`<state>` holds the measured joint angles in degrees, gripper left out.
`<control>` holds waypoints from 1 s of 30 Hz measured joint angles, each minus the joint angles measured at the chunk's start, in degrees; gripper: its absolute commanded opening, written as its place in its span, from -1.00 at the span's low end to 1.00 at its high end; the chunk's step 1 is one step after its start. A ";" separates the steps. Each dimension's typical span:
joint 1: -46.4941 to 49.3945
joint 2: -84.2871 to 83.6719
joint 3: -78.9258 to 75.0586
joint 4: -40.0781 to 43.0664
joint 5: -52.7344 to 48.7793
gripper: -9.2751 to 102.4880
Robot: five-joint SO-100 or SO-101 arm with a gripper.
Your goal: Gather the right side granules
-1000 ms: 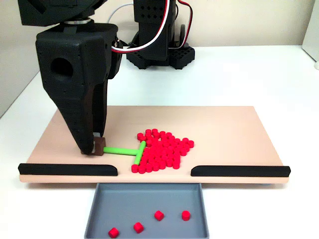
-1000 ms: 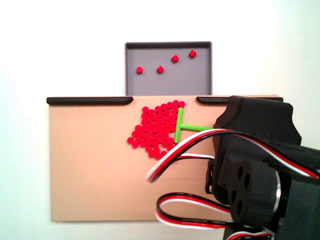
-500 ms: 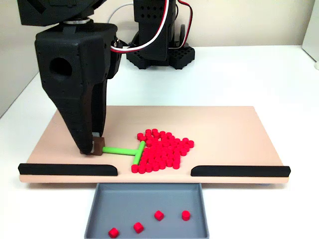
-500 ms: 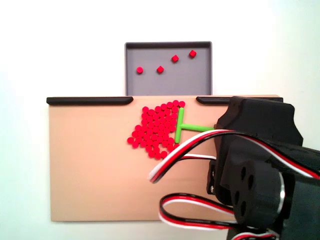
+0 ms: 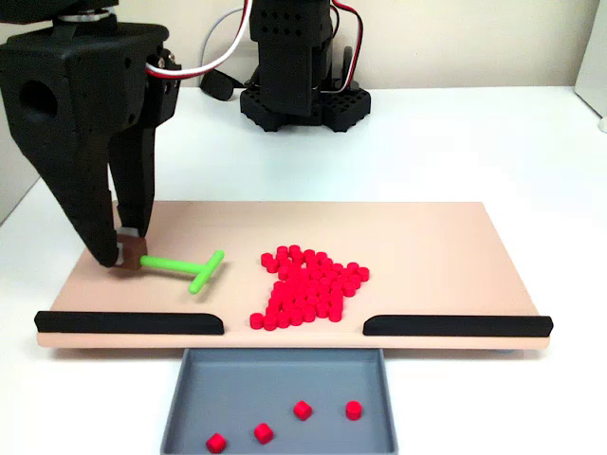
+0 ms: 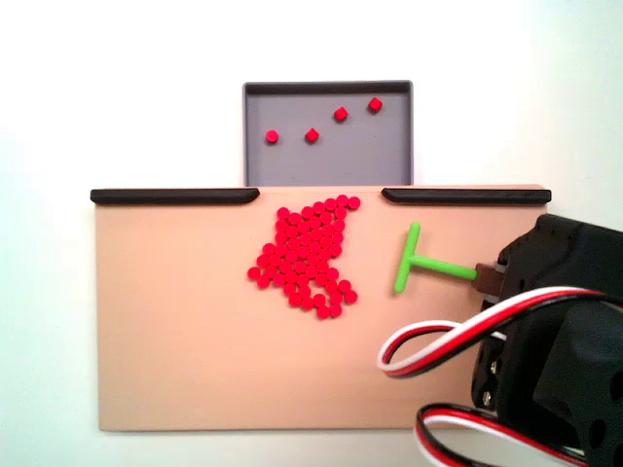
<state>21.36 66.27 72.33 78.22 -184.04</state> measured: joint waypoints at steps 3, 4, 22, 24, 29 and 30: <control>-0.97 2.37 1.93 2.46 6.77 -0.84; -1.41 3.69 3.34 2.72 9.58 -0.84; -13.89 27.86 24.79 3.43 64.25 -0.84; -15.91 28.39 25.05 3.43 71.02 -0.84; -20.21 30.32 28.56 3.52 86.31 -0.84; -20.92 30.50 28.56 3.52 89.12 -0.84</control>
<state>0.44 96.77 100.90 81.74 -94.92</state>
